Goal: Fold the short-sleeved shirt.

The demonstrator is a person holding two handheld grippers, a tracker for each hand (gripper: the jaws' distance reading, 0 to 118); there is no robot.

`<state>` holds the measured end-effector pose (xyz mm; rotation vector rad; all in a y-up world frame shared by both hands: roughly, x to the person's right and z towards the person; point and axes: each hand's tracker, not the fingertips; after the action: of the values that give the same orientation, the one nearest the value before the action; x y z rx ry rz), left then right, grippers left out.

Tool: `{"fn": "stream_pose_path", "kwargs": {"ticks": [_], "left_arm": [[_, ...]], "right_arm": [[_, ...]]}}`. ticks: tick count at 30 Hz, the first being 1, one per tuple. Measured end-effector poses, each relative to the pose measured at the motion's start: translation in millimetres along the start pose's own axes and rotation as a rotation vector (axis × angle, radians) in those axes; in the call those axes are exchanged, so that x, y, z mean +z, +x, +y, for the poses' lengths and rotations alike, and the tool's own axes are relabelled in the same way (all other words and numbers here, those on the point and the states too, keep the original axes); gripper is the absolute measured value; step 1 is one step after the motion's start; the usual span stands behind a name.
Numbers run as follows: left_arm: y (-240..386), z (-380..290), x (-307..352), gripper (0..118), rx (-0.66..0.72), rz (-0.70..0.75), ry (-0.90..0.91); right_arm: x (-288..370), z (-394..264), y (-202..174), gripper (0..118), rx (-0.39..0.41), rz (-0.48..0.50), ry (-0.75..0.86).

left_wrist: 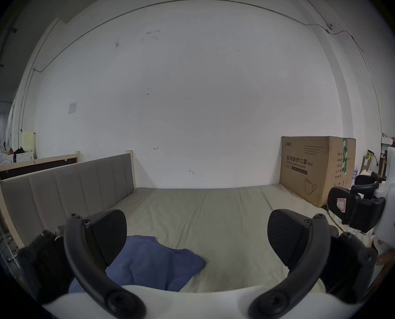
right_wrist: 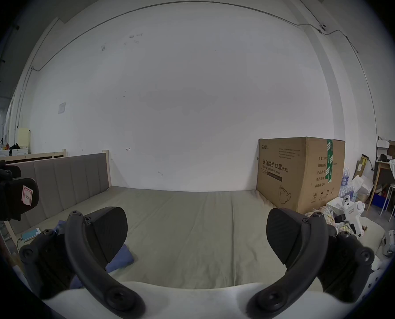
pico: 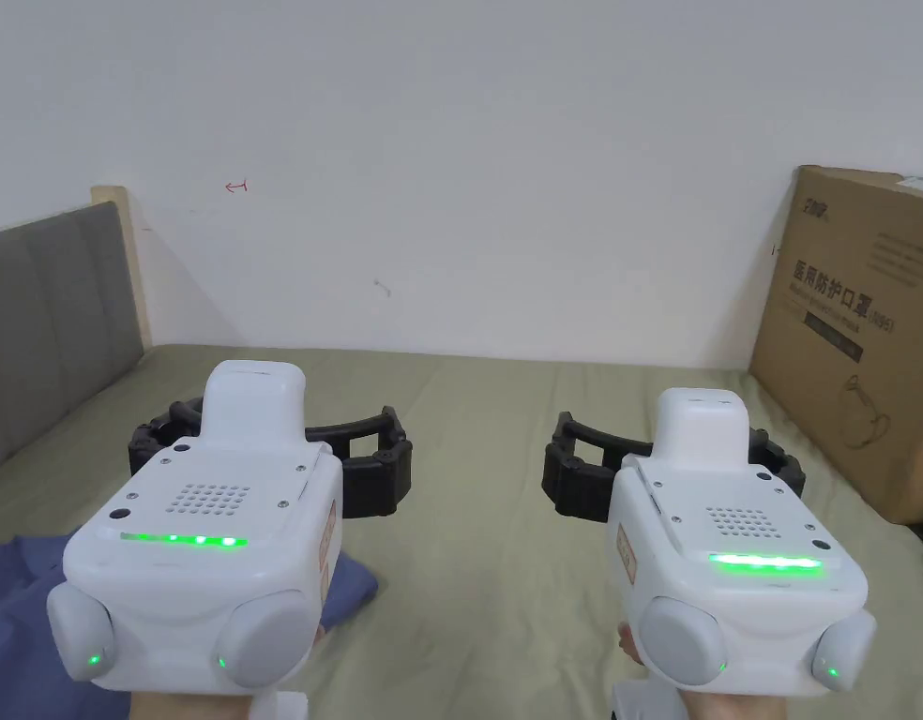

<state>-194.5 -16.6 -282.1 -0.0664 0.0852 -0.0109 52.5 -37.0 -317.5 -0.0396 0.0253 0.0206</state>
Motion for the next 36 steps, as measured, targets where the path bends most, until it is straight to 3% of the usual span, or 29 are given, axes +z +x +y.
{"fn": "stream_pose_path", "kwargs": {"ticks": [36], "left_arm": [[5.9, -2.8, 3.4, 118, -0.055, 0.002, 0.020]], "right_arm": [[-2.1, -4.9, 1.9, 118, 0.031, -0.025, -0.010]]}}
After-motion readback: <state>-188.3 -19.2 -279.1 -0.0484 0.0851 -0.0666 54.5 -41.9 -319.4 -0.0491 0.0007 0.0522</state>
